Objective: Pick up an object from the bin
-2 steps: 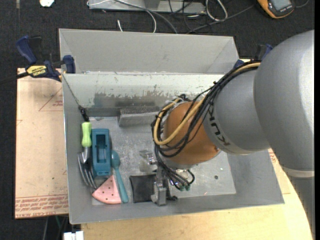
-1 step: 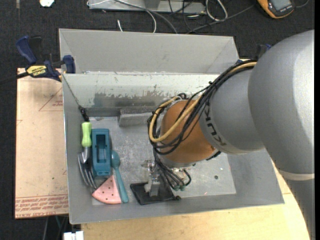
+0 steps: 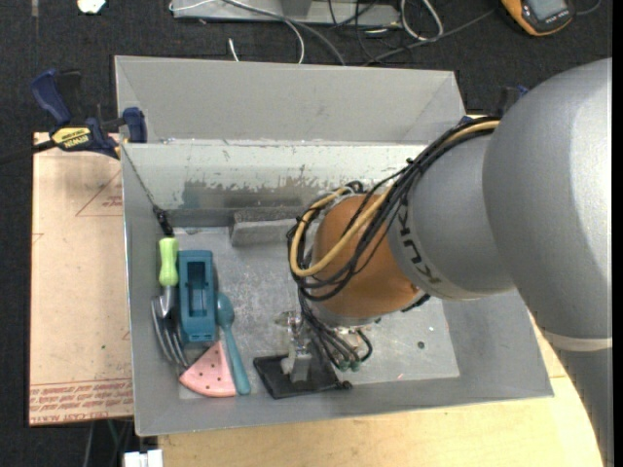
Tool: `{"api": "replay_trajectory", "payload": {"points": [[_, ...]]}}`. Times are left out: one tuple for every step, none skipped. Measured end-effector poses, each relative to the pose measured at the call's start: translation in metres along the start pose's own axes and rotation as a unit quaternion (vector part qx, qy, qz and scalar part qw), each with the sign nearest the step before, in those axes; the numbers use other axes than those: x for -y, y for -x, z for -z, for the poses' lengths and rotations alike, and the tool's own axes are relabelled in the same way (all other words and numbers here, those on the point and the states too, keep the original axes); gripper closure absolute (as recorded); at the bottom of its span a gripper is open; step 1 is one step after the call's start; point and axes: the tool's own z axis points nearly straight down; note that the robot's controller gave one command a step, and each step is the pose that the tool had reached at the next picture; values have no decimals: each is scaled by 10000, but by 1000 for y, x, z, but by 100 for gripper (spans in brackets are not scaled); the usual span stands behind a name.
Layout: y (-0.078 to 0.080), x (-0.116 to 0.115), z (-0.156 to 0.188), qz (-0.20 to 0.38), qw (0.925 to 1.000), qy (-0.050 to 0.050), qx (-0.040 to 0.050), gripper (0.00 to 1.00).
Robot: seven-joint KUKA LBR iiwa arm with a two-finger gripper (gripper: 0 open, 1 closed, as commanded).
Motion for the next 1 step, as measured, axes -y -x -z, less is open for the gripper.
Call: {"api": "replay_trajectory", "payload": {"points": [[-1,0,22,-4,10000,-3,-28,100]]}}
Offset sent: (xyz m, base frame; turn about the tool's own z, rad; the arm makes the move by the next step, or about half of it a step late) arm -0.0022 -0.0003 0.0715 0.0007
